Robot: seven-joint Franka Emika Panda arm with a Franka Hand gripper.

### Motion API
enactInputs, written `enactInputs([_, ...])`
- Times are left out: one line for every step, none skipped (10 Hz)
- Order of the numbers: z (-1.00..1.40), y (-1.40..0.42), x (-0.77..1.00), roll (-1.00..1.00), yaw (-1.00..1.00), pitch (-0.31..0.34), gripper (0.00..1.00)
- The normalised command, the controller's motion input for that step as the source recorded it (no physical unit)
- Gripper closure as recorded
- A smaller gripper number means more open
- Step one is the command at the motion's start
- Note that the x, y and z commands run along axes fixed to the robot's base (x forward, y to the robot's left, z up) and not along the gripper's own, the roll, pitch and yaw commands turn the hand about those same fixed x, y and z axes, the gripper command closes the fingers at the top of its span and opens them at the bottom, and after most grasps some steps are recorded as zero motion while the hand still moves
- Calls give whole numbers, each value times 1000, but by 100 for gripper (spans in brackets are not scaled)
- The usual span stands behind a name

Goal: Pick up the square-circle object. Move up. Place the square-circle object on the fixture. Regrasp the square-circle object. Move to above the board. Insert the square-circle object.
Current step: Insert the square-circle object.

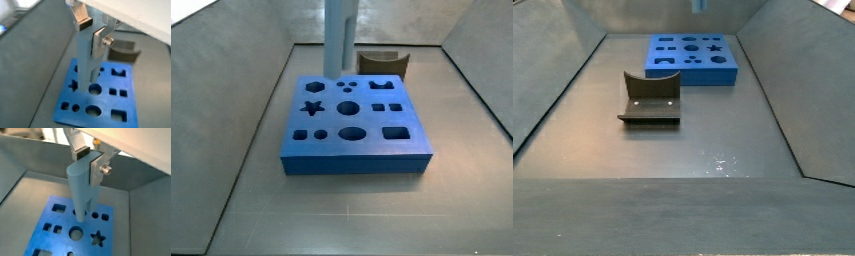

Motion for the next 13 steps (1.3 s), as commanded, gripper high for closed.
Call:
enactInputs([-503, 0, 0, -9, -989, -196, 100])
enactInputs([-503, 0, 0, -11, -986, -199, 100])
enactInputs([-423, 0, 0, 0, -1000, -3, 100])
enactInputs([-340, -20, 0, 0, -1000, 0, 100])
enactInputs([-223, -129, 0, 66, -951, 19, 100])
enactInputs([-254, -151, -94, 153, -883, 87, 100])
enactInputs([-291, -126, -126, 166, -849, 123, 100])
enactInputs([-311, -114, -129, 163, -820, 139, 100])
enactInputs([-337, -114, -126, 169, -820, 129, 100])
enactInputs([-723, -240, 26, 64, -891, -19, 100])
enactInputs([-574, -220, 0, 14, -923, -40, 100])
enactInputs([-474, -151, 0, 0, -986, -14, 100])
enactInputs([-334, -154, 0, 0, -977, 0, 100])
